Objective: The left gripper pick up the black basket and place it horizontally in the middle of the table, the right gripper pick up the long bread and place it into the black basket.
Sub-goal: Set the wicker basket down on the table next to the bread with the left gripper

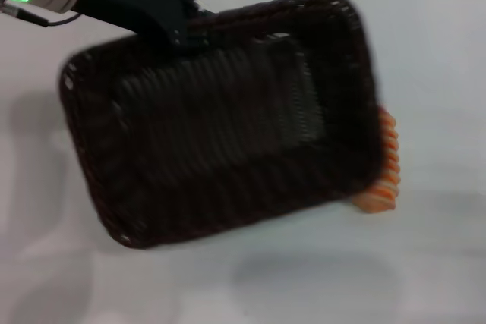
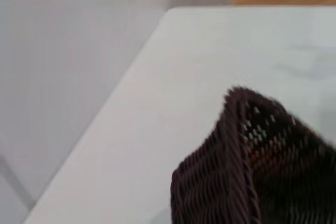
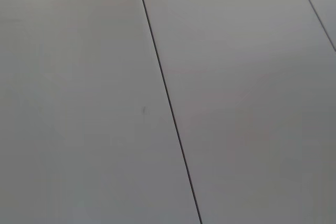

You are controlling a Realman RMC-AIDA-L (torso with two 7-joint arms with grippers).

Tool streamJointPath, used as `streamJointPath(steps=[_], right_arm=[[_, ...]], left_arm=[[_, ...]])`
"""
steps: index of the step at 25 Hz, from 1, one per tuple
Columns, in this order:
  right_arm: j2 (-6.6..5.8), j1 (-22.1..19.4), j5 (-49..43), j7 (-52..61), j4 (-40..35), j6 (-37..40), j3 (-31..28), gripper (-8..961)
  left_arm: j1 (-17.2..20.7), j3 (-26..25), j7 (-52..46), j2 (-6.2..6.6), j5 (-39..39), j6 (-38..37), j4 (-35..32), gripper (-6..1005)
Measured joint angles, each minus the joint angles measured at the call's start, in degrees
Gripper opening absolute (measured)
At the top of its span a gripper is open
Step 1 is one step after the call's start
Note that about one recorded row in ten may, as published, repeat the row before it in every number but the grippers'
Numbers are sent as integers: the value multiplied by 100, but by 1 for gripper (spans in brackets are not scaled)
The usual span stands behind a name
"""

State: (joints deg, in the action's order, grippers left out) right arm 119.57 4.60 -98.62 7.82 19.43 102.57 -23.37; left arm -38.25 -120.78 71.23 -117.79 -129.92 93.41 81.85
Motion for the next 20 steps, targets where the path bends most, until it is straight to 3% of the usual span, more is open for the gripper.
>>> streamJointPath(steps=[1, 8, 15, 20], right_arm=[[1, 0, 0, 0, 0, 1, 4, 841], [5, -3, 5, 0, 9, 2, 62, 841], [5, -3, 8, 0, 7, -1, 70, 839], [0, 1, 4, 0, 2, -43, 82, 837]], left_arm=[[-208, -119, 143, 0, 58, 246, -203, 215], [-653, -53, 437, 39, 59, 715, -782, 213], [-756, 13, 545, 89, 15, 662, -1153, 214], [-896, 130, 448, 6, -747, 213, -1420, 215]])
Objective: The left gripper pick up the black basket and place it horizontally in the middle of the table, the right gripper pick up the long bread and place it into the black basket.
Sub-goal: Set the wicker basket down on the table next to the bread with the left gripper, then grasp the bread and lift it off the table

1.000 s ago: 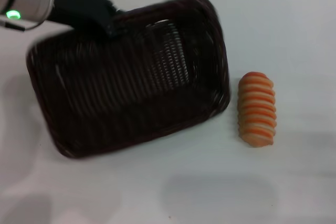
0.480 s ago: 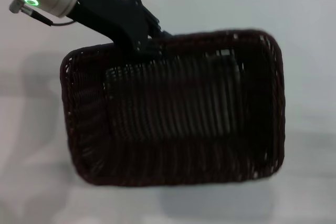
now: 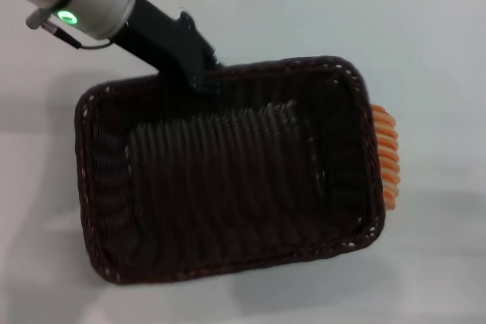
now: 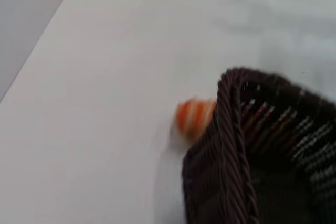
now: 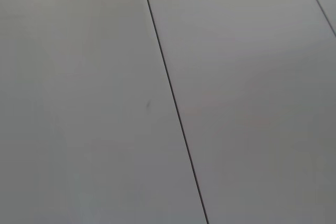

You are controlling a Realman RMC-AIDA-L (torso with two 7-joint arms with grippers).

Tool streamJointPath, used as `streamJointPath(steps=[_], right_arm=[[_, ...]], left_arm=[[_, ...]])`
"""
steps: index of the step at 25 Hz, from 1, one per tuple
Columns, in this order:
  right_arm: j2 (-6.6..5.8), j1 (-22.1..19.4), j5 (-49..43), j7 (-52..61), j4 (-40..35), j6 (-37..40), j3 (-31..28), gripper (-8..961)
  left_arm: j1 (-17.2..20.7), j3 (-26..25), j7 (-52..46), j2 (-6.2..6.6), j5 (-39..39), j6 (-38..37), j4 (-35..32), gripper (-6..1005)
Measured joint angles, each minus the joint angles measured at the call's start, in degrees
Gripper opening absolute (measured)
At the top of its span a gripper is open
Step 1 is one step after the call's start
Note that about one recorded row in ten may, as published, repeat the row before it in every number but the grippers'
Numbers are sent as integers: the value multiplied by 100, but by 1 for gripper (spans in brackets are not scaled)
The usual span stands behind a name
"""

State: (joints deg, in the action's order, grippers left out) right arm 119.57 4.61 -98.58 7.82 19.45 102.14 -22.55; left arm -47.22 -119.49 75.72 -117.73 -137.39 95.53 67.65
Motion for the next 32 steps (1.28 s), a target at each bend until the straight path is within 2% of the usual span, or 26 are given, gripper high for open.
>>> streamJointPath(steps=[1, 7, 13, 17, 21, 23, 24, 27, 29, 32], right_arm=[[0, 0, -1, 0, -2, 0, 4, 837], [-4, -4, 0, 0, -5, 16, 48, 835], [-4, 19, 1, 0, -2, 20, 71, 833], [-4, 44, -1, 0, -2, 5, 75, 832], [-4, 52, -3, 0, -2, -4, 79, 831], [-4, 52, -4, 0, -2, -7, 86, 830], [-4, 51, -4, 0, -2, -7, 95, 830], [-4, 53, -4, 0, -2, -12, 166, 829], [-4, 61, -4, 0, -6, -42, 218, 828], [-4, 79, -4, -16, -17, -177, 319, 827]], left_arm=[[-33, 241, -38, -22, -297, -236, -184, 215], [-10, 648, -181, -46, -308, -706, -213, 203], [-15, 867, -45, -58, -251, -941, -82, 481], [198, 1060, -23, -76, -154, -1568, 428, 690], [993, 1837, -148, -78, -142, -3357, 1491, 745], [1493, 2425, -192, -75, -272, -4713, 1893, 773], [1819, 2823, -168, -74, -363, -5697, 2034, 773], [2443, 3730, -69, -70, -708, -8161, 1943, 773], [2700, 4175, -42, -81, -949, -9629, 1643, 774], [2946, 4610, -53, -87, -1080, -11240, 1039, 774]])
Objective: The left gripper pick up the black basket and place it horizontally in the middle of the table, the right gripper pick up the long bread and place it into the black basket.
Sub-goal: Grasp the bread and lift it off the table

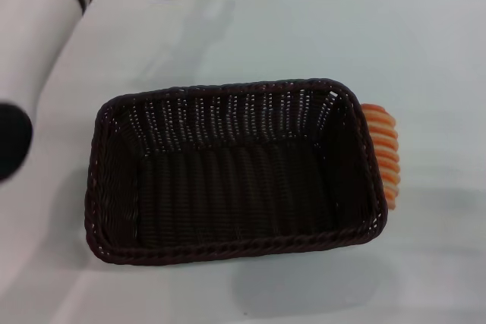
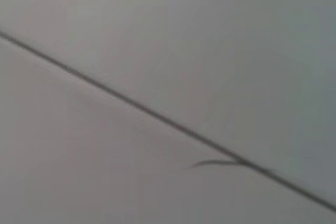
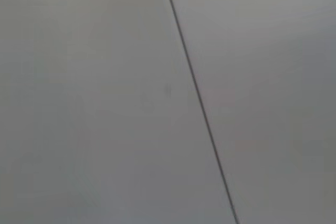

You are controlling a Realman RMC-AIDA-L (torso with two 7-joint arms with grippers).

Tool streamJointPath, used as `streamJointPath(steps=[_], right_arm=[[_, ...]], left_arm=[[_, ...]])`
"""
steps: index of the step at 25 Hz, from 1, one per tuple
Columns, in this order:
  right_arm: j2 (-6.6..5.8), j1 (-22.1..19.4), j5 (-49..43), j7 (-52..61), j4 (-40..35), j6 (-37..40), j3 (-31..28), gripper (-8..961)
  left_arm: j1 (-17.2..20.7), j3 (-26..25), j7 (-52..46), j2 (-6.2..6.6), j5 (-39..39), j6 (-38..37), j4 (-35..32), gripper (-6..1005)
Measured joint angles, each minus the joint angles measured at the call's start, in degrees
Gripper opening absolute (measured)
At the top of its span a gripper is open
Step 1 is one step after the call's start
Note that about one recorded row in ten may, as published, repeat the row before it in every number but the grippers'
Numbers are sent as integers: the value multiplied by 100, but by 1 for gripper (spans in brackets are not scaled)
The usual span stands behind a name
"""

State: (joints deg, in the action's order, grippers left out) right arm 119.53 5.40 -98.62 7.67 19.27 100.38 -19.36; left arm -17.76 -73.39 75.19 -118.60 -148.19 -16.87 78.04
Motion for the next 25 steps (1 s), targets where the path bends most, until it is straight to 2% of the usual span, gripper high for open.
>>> streamJointPath(steps=[2, 5, 9, 13, 16, 18, 25], right_arm=[[-5, 42, 0, -13, -22, -137, 136, 827], [-12, 167, 0, -22, -86, -409, 457, 826], [-16, 371, 1, -27, -140, -862, 805, 825], [-14, 621, 1, -29, -158, -1388, 1169, 823], [-13, 840, 1, -30, -154, -1732, 1488, 822], [-10, 984, 0, -30, -148, -1960, 1659, 822], [6, 1258, -12, -33, -63, -2626, 1836, 820]], left_arm=[[103, 141, -220, -7, 53, -954, -408, 776], [201, 195, -1140, 6, 201, -2235, -1120, 780], [331, 43, -3270, 68, 113, -3318, -2094, 779], [124, -367, -5176, 53, -91, -4469, -3765, 780], [-66, -551, -6172, 57, -109, -4954, -4799, 780], [-106, -612, -6405, 58, -110, -5041, -5067, 780], [-114, -699, -6518, 57, -110, -5079, -5321, 780]])
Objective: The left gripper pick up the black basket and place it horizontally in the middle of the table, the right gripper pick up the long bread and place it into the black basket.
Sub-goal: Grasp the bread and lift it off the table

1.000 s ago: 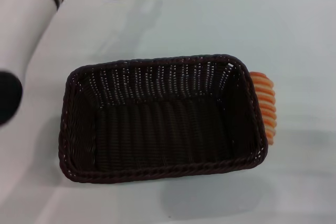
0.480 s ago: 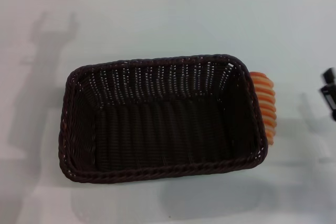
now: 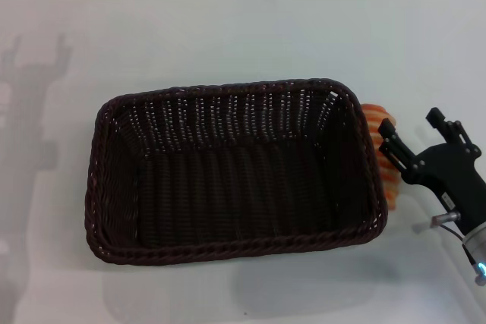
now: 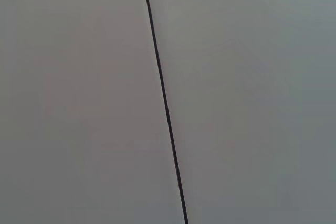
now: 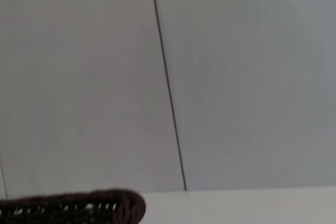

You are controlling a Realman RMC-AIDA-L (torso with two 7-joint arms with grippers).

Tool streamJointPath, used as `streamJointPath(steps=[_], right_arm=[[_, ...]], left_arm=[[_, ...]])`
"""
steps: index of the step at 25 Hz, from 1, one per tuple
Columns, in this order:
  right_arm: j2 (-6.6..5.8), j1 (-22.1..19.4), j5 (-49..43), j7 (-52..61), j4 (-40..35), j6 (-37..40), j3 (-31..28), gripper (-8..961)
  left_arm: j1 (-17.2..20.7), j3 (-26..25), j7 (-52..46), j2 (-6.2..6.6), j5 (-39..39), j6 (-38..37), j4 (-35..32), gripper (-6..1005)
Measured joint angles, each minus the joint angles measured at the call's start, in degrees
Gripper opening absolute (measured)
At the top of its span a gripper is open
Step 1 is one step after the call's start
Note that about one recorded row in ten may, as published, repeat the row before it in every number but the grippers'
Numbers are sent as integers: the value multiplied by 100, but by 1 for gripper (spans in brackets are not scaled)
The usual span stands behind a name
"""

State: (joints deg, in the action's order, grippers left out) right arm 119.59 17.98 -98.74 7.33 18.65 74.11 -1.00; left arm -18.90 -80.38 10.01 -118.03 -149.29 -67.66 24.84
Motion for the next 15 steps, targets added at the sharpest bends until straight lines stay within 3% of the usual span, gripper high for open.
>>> streamJointPath(steps=[15], right_arm=[[0, 324, -154, 36, 12, -767, 75, 815]], left_arm=[[-157, 34, 6, -3, -176, 17, -84, 779]])
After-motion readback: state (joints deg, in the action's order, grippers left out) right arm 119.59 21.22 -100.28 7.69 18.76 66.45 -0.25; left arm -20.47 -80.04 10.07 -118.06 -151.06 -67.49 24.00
